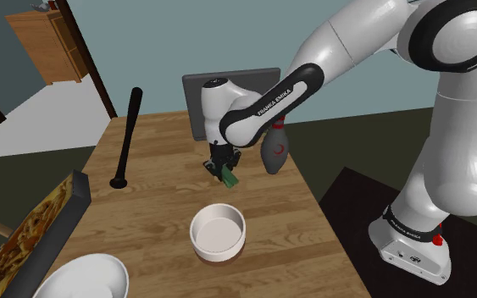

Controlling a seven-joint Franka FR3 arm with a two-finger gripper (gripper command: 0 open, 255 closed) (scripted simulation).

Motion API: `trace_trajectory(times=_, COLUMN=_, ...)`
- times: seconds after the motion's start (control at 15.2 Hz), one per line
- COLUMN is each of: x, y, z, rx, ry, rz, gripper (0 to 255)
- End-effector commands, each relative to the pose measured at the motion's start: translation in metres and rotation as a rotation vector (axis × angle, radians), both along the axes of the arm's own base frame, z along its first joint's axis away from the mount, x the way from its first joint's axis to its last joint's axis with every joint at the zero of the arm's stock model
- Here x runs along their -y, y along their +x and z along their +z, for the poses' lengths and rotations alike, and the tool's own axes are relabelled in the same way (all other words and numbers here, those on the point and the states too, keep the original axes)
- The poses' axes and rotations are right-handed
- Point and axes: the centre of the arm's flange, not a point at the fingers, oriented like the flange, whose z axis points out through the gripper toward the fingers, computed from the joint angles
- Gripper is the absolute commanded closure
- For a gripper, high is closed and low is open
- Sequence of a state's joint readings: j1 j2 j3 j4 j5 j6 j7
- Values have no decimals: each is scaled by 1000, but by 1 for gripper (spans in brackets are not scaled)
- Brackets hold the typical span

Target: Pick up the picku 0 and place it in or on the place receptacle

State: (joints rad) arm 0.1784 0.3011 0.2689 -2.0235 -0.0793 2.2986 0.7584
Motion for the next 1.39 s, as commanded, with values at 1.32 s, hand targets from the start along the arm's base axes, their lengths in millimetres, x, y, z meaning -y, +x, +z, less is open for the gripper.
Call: trace_trajectory(times=1.32, x=-126, y=-96, z=52, rx=0, ry=0, rz=0, gripper=255)
